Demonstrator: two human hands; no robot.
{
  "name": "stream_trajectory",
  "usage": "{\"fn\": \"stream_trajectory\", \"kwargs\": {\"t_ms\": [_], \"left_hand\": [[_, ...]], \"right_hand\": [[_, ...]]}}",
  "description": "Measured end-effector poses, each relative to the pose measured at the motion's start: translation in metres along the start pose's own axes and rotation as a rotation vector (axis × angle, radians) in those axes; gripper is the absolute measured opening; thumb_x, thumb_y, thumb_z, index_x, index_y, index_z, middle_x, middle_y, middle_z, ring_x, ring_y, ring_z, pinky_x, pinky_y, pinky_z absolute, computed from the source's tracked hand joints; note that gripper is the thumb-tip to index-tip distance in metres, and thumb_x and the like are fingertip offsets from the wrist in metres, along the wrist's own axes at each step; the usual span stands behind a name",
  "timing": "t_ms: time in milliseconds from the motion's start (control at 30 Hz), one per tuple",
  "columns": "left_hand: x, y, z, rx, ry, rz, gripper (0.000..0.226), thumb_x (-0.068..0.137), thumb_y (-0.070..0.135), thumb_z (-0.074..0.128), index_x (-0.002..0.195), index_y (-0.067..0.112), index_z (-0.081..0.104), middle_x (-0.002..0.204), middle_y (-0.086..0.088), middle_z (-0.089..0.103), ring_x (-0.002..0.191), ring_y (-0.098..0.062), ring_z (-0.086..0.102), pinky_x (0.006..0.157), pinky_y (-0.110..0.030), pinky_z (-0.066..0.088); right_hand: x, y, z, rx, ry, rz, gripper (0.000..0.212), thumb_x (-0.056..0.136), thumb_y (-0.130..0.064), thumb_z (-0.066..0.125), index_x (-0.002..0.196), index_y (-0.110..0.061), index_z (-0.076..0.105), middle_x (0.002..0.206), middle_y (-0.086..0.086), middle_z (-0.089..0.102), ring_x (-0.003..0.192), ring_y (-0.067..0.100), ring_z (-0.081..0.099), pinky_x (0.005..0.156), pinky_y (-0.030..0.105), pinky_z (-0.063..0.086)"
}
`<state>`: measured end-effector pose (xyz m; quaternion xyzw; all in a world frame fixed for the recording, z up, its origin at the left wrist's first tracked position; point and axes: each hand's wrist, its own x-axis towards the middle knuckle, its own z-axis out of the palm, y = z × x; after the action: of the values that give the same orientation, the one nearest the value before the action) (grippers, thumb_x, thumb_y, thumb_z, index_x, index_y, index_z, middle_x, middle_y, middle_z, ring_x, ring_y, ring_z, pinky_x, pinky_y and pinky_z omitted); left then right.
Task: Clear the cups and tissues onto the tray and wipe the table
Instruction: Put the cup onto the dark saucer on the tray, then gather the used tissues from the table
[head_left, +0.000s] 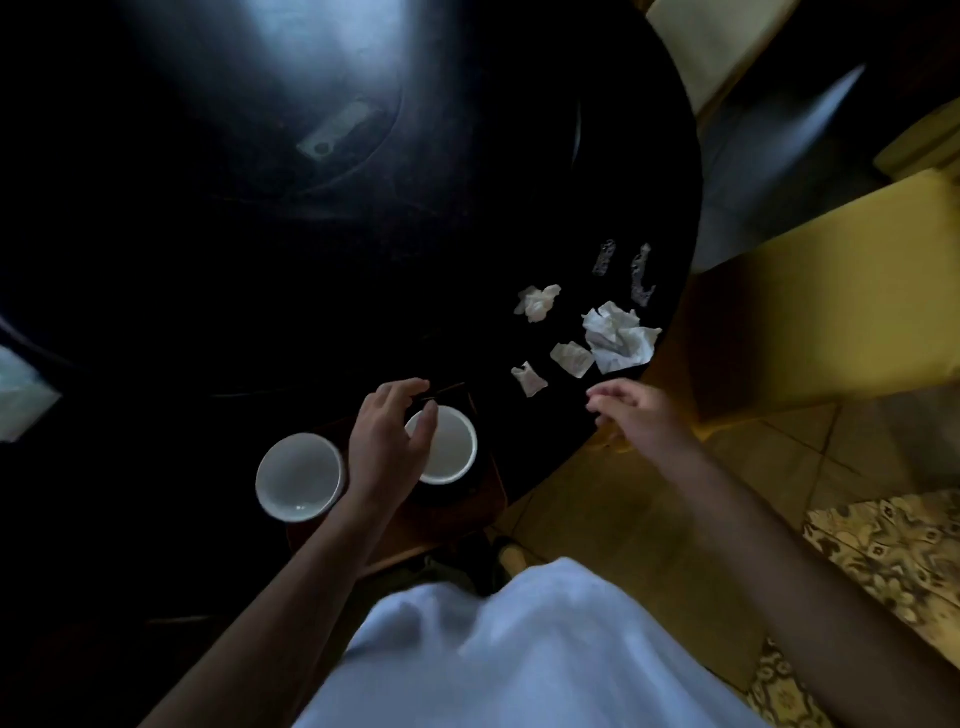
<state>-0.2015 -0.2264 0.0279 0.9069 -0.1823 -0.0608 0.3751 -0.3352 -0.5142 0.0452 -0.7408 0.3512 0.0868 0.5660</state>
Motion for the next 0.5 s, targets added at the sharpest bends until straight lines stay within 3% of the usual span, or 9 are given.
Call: {"fn": "stream_trajectory", "kwargs": {"t_ms": [67,133,233,367,500], "left_hand": [[0.022,0.011,0.014,0.047,-0.070,0.094,0.041,0.096,0.039,0.060,0.132,0.019,0.062,0.131,-0.001,0.063,0.121,-0.021,0.057,0.092,-0.031,0.045],[0.045,0.022,0.031,0.099,-0.162,0.149,0.050,0.097,0.043,0.059,0.144,0.025,0.052,0.147,0.000,0.053,0.137,-0.020,0.046,0.101,-0.029,0.039],[0.081,0.038,0.062,0.183,-0.282,0.223,0.057,0.098,0.047,0.056,0.151,0.033,0.042,0.160,-0.001,0.040,0.146,-0.025,0.037,0.109,-0.041,0.042],[0.121,0.058,0.109,0.284,-0.380,0.333,0.058,0.099,0.047,0.055,0.153,0.032,0.041,0.163,-0.007,0.034,0.146,-0.032,0.037,0.111,-0.048,0.043],[0.153,0.076,0.147,0.451,-0.438,0.310,0.059,0.100,0.046,0.053,0.154,0.034,0.035,0.167,-0.007,0.023,0.149,-0.031,0.030,0.112,-0.045,0.040]], "right_hand": [[0.008,-0.002,-0.017,-0.045,0.094,-0.054,0.021,0.097,-0.023,0.061,0.118,-0.027,0.065,0.117,0.001,0.065,0.108,0.021,0.063,0.074,0.024,0.047],[0.015,-0.006,-0.028,-0.183,0.154,-0.127,0.036,0.097,-0.022,0.061,0.133,-0.026,0.057,0.130,0.002,0.057,0.119,0.021,0.054,0.088,0.032,0.047],[0.040,-0.002,-0.043,-0.445,0.179,-0.220,0.052,0.096,-0.023,0.063,0.145,-0.024,0.047,0.153,0.007,0.040,0.139,0.028,0.035,0.110,0.044,0.035],[0.084,0.012,-0.059,-0.660,0.102,-0.265,0.057,0.097,-0.031,0.061,0.150,-0.027,0.040,0.162,0.007,0.024,0.148,0.031,0.021,0.114,0.050,0.030],[0.124,0.026,-0.072,-0.912,0.011,-0.287,0.063,0.098,-0.038,0.054,0.155,-0.030,0.028,0.166,0.005,0.010,0.152,0.030,0.011,0.114,0.049,0.028]]}}
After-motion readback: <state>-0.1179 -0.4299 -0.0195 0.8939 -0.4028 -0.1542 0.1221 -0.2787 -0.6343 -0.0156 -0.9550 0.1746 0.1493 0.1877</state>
